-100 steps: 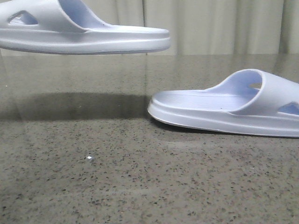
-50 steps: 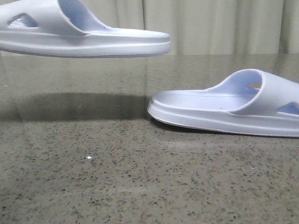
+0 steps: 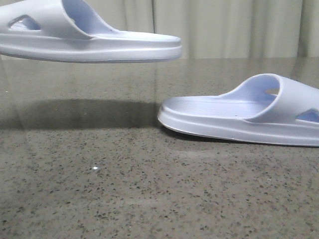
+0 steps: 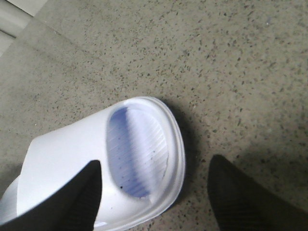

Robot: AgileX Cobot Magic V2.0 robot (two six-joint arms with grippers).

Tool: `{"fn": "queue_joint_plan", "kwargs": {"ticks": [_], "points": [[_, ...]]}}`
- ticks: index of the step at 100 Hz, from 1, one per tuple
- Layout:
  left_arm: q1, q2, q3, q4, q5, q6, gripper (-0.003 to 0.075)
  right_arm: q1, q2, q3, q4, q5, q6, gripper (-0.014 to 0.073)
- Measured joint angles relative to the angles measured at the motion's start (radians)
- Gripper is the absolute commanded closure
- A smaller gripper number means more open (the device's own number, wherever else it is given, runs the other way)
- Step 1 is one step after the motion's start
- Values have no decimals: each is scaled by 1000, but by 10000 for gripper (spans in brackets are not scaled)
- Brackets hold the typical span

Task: Insert blue slippers together front up
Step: 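Lower the right gripper onto the other slipper's heel rim and close it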

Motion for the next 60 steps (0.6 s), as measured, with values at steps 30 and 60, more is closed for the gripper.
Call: {"fn": "queue_joint_plan", "kwargs": {"ticks": [30, 60], "points": [[0, 0, 0, 1, 0, 0, 704, 0, 68, 0, 13, -53, 0, 191], [0, 0, 0, 1, -2, 0, 704, 0, 142, 0, 13, -76, 0, 191]]}}
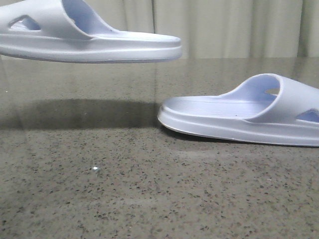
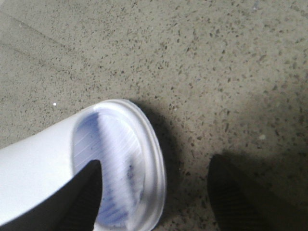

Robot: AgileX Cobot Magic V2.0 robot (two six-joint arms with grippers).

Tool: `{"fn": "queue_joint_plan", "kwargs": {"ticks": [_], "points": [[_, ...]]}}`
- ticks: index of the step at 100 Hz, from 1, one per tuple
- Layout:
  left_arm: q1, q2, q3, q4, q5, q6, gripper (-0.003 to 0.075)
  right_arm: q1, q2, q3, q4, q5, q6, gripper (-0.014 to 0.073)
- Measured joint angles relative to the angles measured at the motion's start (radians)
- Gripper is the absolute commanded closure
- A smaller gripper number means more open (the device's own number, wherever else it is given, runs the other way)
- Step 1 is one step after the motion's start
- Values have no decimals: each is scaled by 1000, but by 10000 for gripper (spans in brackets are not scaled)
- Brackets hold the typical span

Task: Insert blue slippers together front up
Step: 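Lower the right gripper onto the other slipper's heel rim and close it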

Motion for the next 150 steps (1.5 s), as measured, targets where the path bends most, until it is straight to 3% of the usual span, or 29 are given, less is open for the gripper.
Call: {"fn": "queue_joint_plan", "kwargs": {"ticks": [69, 116, 125, 150], "points": [[0, 0, 0, 2, -2, 0, 704, 0, 87, -2, 11, -102, 0, 191], [0, 0, 0, 2, -2, 0, 704, 109, 173, -11, 35, -208, 0, 196], [0, 0, 0, 2, -2, 0, 704, 109, 183, -11, 36, -217, 0, 246], [0, 0, 0, 2, -2, 0, 704, 109, 198, -11, 38, -213, 0, 502]]}}
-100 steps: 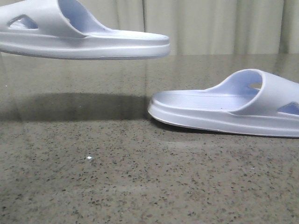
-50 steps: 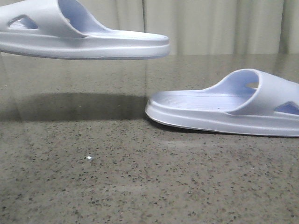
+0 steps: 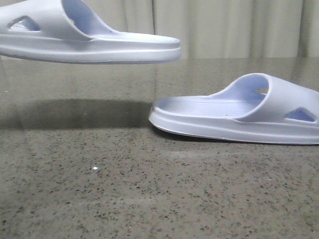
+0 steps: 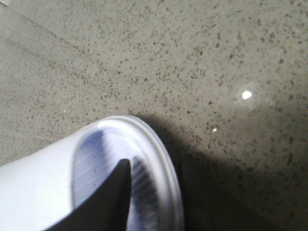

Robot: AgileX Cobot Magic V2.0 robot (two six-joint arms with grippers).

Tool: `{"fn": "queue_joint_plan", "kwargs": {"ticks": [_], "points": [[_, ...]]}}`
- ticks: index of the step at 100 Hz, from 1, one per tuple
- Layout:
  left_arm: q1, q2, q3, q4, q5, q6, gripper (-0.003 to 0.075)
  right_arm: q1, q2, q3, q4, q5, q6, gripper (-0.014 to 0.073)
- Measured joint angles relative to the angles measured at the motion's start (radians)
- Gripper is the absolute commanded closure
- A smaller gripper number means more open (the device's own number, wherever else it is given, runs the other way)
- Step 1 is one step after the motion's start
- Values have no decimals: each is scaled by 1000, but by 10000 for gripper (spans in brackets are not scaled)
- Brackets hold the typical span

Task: Insert blue slippers together front up
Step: 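Lower the right gripper onto the other slipper's heel rim and close it, then lift the second slipper with the right gripper toward the left gripper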

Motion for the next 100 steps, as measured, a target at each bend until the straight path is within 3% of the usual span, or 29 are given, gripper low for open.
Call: {"fn": "queue_joint_plan", "kwargs": {"ticks": [21, 60, 100], "points": [[0, 0, 0, 0, 0, 0, 704, 0, 1, 0, 11, 6, 2, 702], [0, 0, 0, 0, 0, 0, 704, 6, -10, -2, 13, -65, 3, 701], [0, 0, 0, -14, 0, 0, 704, 6, -55, -105, -1, -325, 3, 701]]}}
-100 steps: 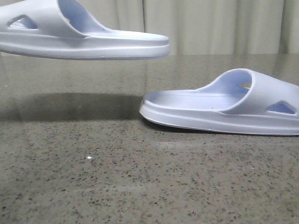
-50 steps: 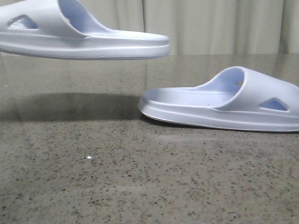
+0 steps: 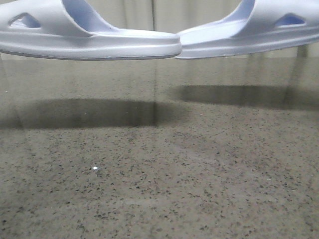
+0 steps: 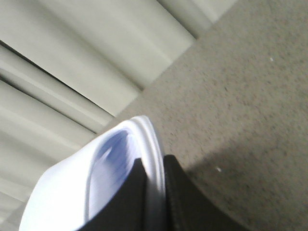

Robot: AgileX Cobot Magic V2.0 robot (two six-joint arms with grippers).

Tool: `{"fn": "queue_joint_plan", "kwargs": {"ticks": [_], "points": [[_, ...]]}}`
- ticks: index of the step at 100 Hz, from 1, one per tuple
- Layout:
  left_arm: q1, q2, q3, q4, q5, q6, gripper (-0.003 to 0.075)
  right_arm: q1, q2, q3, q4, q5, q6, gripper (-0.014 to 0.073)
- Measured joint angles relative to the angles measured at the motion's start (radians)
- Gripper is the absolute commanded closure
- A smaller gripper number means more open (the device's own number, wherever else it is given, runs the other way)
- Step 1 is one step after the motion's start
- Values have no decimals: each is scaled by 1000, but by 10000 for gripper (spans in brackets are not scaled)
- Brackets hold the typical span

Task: Insert blue slippers together front up
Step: 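Lift the second slipper with the right gripper toward the left gripper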

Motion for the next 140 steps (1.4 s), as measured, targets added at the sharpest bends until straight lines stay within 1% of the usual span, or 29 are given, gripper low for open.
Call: {"fn": "queue_joint_plan", "kwargs": {"ticks": [15, 30, 66, 87, 115, 140], "points": [[0, 0, 0, -2, 0, 0, 704, 0, -3, -31, -19, -43, 0, 701], [0, 0, 0, -2, 0, 0, 704, 0, -45, -59, -26, -22, 18, 701], [0, 0, 0, -10, 0, 0, 704, 0, -207, -72, -30, 248, 112, 701], [0, 0, 0, -10, 5, 0, 704, 5, -272, -72, -30, 354, 129, 701], [0, 0, 0, -20, 29, 0, 704, 85, -281, -72, -19, 384, 130, 701], [0, 0, 0, -37, 66, 0, 704, 93, -281, -72, -13, 384, 130, 701]]}}
